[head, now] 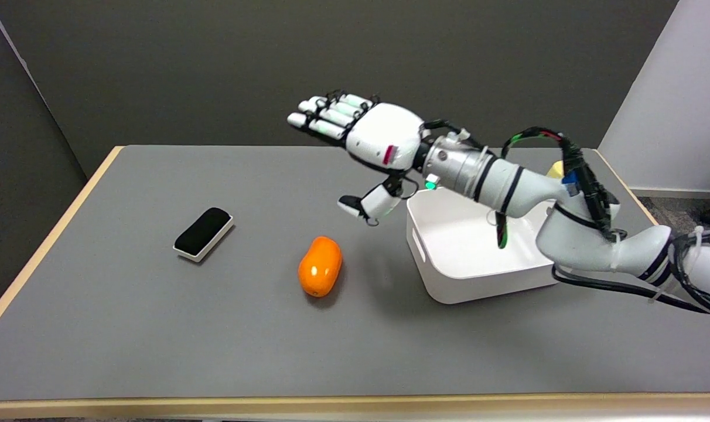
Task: Pick up mango.
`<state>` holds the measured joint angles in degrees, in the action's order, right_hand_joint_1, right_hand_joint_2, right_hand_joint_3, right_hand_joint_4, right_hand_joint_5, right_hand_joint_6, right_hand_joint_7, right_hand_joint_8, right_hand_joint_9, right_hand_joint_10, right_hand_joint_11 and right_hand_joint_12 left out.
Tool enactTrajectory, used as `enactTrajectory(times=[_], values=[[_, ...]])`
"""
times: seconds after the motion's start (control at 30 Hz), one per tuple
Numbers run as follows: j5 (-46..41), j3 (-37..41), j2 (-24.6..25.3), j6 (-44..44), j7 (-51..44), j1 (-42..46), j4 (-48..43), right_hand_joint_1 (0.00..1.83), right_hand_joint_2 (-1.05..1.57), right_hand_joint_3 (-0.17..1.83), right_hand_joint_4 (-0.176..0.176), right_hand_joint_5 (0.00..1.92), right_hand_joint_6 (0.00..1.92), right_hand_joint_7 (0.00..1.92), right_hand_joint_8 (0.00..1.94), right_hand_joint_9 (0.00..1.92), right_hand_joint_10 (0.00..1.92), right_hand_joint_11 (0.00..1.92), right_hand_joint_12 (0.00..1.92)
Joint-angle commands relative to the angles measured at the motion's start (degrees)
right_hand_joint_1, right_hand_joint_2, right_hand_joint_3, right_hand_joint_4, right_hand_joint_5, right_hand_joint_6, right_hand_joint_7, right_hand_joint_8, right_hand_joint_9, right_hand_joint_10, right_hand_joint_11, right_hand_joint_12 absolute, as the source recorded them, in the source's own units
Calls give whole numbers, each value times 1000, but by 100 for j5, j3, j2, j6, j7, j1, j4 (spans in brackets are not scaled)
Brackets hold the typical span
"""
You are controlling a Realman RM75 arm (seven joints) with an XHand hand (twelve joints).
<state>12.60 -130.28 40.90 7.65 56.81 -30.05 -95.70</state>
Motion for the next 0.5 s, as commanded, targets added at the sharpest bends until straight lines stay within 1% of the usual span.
enactTrajectory(times=[0.03, 0.2, 0.33, 0.4, 0.5], values=[[-1587, -1580, 12, -1600, -2135, -493, -354, 813, 558, 914, 17, -1, -1, -1, -1, -1, 10, -1, 644], [-2161, -1576, -75, -1600, -2791, -265, -257, 832, 552, 899, 18, -1, -1, -1, -1, -1, -1, -1, 636], [-2300, -1593, -87, -1587, -2959, -144, -233, 850, 561, 917, 10, -1, -1, -1, 3, -1, 5, -1, 633], [-2300, -1631, -71, -1558, -2959, -136, -243, 859, 604, 978, 1, -1, -1, 1, 47, -1, 73, -1, 648], [-2300, -1709, -40, -1552, -2959, -136, -247, 825, 584, 964, -1, -1, 70, 4, 166, -1, 185, -1, 702]])
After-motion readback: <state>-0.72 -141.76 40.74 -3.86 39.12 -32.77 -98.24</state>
